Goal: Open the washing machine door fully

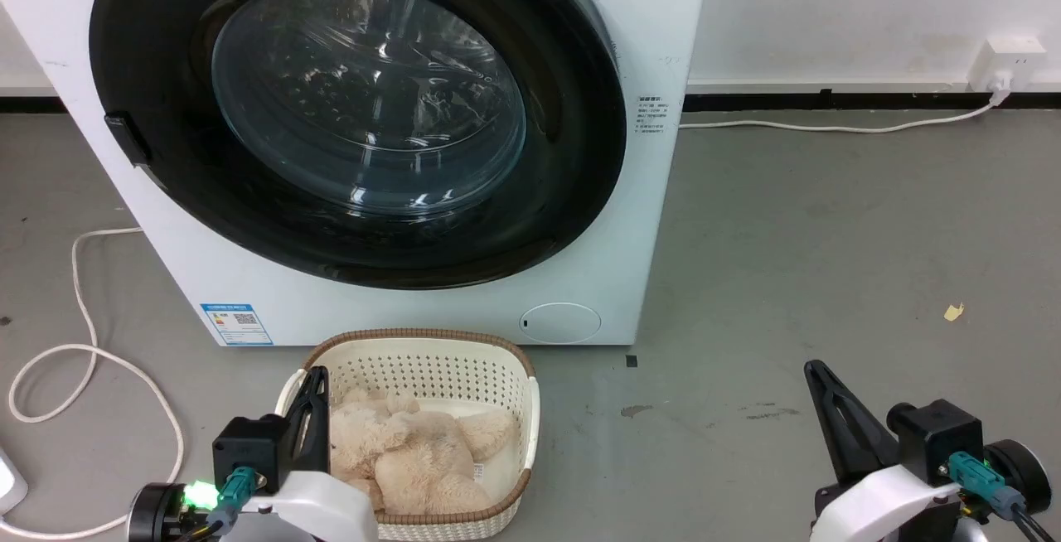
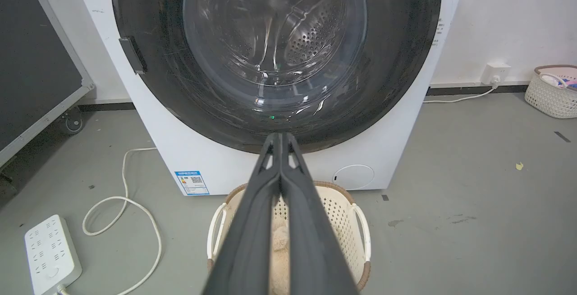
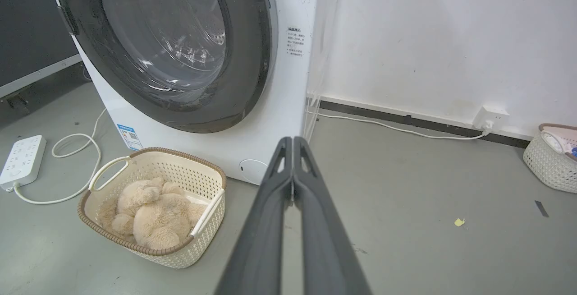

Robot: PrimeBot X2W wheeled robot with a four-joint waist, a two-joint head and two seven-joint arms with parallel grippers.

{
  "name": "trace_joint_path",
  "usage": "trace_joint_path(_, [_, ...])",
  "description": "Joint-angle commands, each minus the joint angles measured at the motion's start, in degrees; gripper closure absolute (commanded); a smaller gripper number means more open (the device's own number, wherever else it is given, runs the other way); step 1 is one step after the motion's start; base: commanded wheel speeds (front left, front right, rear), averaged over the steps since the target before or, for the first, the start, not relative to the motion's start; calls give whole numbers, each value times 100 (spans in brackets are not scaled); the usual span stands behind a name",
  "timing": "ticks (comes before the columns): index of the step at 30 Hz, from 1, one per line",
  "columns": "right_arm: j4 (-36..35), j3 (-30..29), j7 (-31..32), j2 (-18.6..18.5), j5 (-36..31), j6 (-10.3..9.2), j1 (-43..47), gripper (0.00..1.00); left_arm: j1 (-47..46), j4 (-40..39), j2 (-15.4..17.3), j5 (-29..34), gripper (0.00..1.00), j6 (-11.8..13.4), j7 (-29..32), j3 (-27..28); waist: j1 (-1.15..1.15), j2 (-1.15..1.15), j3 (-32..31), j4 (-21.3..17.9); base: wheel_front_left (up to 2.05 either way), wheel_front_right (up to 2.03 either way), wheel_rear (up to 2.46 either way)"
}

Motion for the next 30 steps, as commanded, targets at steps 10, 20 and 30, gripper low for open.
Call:
trace_joint_path(10, [13,-3,7,27,-30,-9,-68,100,-89,-21,3,51,100,12,2,2,0,0,0,0,0,0,0])
trace_joint_path(20, [13,-3,7,27,-30,-9,-68,100,-89,-21,3,51,100,12,2,2,0,0,0,0,0,0,0])
trace_joint_path(30, [13,-3,7,27,-30,-9,-68,100,-89,-21,3,51,100,12,2,2,0,0,0,0,0,0,0])
